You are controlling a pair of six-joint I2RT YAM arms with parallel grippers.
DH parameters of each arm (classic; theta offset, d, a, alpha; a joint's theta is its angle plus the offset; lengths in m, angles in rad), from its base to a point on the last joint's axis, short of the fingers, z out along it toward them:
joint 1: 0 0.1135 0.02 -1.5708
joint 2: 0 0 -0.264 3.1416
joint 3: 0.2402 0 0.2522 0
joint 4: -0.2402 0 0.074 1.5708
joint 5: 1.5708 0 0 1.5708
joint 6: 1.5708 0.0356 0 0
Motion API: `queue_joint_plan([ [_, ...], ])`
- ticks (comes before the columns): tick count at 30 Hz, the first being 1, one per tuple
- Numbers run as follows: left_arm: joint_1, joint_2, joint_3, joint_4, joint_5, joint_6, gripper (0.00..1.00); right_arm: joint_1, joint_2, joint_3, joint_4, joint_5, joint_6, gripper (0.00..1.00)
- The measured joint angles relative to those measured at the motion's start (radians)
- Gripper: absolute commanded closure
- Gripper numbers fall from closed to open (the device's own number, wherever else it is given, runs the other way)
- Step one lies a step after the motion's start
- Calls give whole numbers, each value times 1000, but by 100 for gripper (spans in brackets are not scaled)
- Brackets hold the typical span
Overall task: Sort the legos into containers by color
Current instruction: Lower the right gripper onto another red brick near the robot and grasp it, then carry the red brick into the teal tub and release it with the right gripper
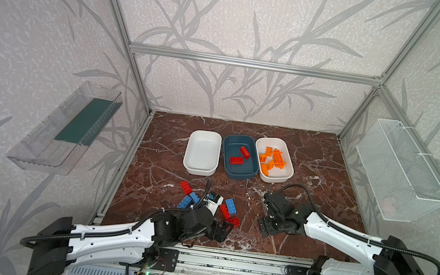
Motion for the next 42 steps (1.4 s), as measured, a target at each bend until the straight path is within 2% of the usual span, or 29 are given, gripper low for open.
queue_joint_plan([
  [6,-14,-3,0,0,-21,-5,1,8,-2,-15,14,3,23,13],
  [10,-17,-14,0,0,-36,-6,1,11,13,-16,32,3,31,20],
  [15,-21,-36,0,-4,-47,-6,1,11,47,-15,48,4,39,42],
  [17,-21,-48,0,-7,-53,-6,1,11,48,-14,51,5,42,47],
  [20,-21,-72,0,-15,-66,-7,1,12,50,-10,48,7,43,51],
  [25,-21,-117,-9,-24,-84,-6,1,12,50,19,19,14,39,52],
  [31,-21,-146,-28,-43,-117,-7,1,10,54,156,20,57,-6,52],
  [34,-21,-155,-31,-61,-144,-7,1,-13,111,270,27,63,-45,52],
  [42,-17,-176,-36,-105,-221,23,1,-120,455,690,48,35,-169,53],
])
